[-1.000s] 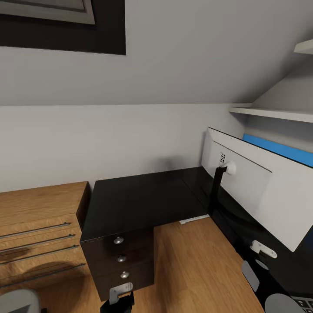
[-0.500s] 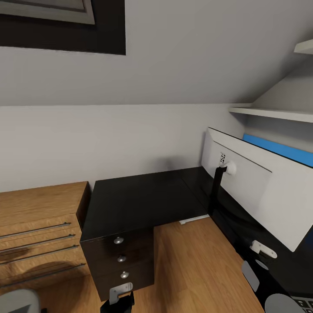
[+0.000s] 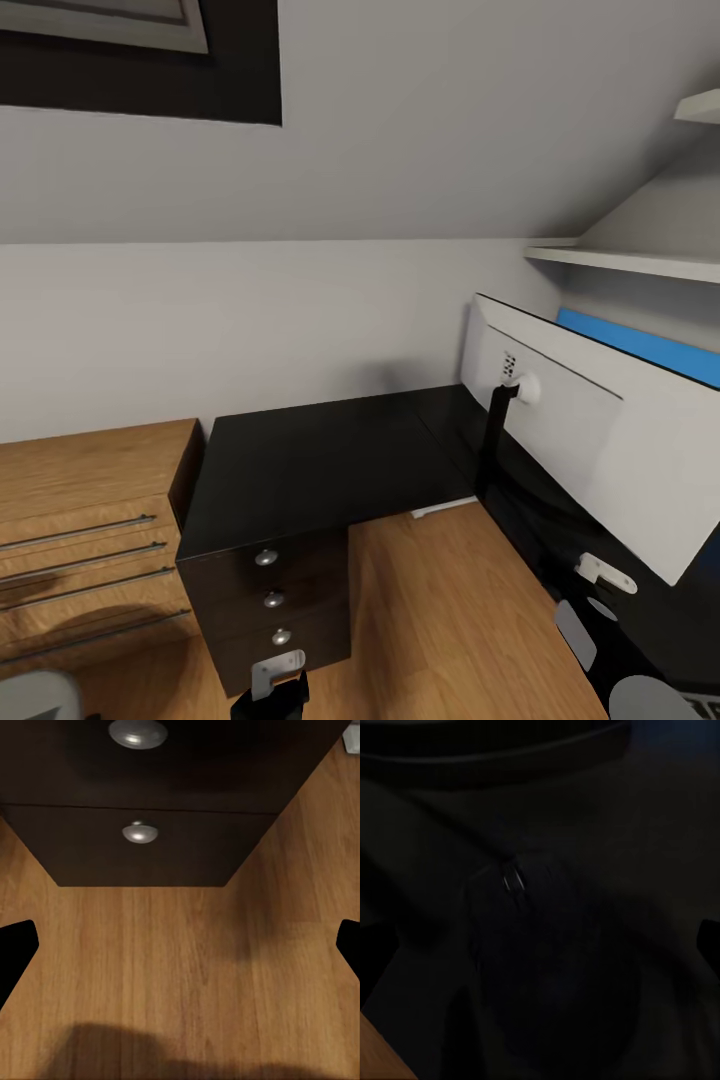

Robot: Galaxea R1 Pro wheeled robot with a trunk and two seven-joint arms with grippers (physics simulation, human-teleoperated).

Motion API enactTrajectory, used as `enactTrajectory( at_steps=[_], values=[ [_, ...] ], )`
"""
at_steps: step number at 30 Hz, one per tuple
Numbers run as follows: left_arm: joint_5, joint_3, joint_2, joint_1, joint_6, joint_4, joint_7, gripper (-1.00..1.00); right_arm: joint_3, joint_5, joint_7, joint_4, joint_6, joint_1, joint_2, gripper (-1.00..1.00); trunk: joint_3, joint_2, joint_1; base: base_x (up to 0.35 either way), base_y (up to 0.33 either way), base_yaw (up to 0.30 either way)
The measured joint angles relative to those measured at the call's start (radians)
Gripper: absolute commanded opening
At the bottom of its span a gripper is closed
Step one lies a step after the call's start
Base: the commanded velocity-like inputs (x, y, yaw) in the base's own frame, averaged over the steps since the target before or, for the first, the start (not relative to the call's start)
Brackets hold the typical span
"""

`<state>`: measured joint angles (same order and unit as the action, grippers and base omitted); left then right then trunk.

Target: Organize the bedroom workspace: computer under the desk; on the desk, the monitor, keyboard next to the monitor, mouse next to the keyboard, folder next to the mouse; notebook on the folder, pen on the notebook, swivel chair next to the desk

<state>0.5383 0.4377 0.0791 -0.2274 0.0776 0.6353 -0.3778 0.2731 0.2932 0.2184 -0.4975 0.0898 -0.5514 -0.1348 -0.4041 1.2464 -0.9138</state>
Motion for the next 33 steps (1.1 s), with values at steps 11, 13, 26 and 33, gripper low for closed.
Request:
enactTrajectory(
  at_steps=[11, 13, 26, 33],
  values=[
    [0.0, 0.0, 0.0, 0.0, 0.0, 0.0, 0.001, 1.0, 0.0, 0.0, 0.0, 0.0, 0.0, 0.0, 0.0, 1.0, 0.0, 0.0, 0.0, 0.007, -0.008, 0.0],
    [0.0, 0.0, 0.0, 0.0, 0.0, 0.0, 0.001, 1.0, 0.0, 0.0, 0.0, 0.0, 0.0, 0.0, 0.0, 1.0, 0.0, 0.0, 0.0, 0.001, -0.001, 0.0],
    [0.0, 0.001, 0.0, 0.0, 0.0, 0.0, 0.001, 1.0, 0.0, 0.0, 0.0, 0.0, 0.0, 0.0, 0.0, 1.0, -0.016, 0.035, -0.019, 0.0, 0.0, 0.0],
    [0.0, 0.001, 0.0, 0.0, 0.0, 0.0, 0.001, 1.0, -0.002, -0.017, 0.004, -0.006, 0.004, -0.001, 0.0, 1.0, -0.037, 0.084, -0.046, 0.0, 0.0, 0.0]
  ],
)
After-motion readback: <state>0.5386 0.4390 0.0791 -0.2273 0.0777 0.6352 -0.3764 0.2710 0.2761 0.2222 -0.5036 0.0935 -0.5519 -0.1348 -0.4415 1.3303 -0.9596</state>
